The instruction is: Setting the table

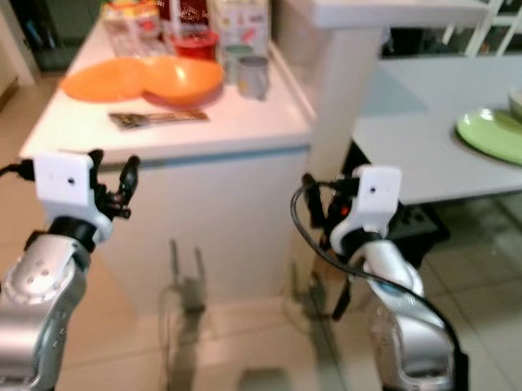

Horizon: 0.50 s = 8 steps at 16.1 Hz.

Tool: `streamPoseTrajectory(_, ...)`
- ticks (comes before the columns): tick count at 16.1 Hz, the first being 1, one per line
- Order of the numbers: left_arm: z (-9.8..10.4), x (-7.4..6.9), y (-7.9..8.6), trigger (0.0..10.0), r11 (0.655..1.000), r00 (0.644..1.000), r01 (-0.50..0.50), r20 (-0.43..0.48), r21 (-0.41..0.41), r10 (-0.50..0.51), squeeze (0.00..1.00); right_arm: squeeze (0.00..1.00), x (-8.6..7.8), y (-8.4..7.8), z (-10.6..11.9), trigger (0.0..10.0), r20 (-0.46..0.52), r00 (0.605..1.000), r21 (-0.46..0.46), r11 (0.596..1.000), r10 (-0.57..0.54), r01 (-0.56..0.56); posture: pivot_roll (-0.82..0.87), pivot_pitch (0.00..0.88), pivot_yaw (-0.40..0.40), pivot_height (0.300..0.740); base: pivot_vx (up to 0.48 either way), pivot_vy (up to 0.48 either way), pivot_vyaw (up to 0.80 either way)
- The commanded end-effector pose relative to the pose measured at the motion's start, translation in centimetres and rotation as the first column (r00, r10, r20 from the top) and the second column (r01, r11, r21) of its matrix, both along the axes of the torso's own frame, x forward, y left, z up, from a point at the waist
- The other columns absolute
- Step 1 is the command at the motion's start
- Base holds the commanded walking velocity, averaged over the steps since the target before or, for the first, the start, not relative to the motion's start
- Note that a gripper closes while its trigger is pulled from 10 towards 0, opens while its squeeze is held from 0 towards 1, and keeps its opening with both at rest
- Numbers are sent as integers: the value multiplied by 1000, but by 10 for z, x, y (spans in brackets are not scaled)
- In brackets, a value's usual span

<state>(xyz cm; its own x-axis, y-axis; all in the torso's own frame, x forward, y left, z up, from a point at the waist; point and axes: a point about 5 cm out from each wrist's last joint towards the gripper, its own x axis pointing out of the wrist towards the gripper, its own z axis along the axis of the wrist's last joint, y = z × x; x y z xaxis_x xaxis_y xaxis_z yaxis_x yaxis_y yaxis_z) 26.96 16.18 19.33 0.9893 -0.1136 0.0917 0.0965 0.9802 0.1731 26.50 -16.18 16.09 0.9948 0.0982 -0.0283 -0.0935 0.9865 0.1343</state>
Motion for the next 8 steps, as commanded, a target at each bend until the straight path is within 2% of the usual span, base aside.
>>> streamPoseTrajectory(1, 1, 2, -1, 10000, 1000, 1000, 3, 1, 10, -3, 0, 0, 2, -2, 3, 10000, 18, 1000, -18, 1000, 3, -3, 56, 0, -18, 740, 0, 0, 0)
streamPoseTrajectory(3, 3, 1, -2, 10000, 1000, 1000, 4, 26, 13, -4, 0, 0, 3, 5, 4, 10000, 20, 997, -28, 997, 70, -69, 57, 0, -22, 740, 0, 0, 650)
streamPoseTrajectory(8, 6, 2, -4, 10000, 999, 999, 27, 35, 38, -28, 0, 0, 6, 9, 9, 10000, 46, 993, -37, 994, 106, -104, 62, 0, -20, 740, 308, 0, 800)
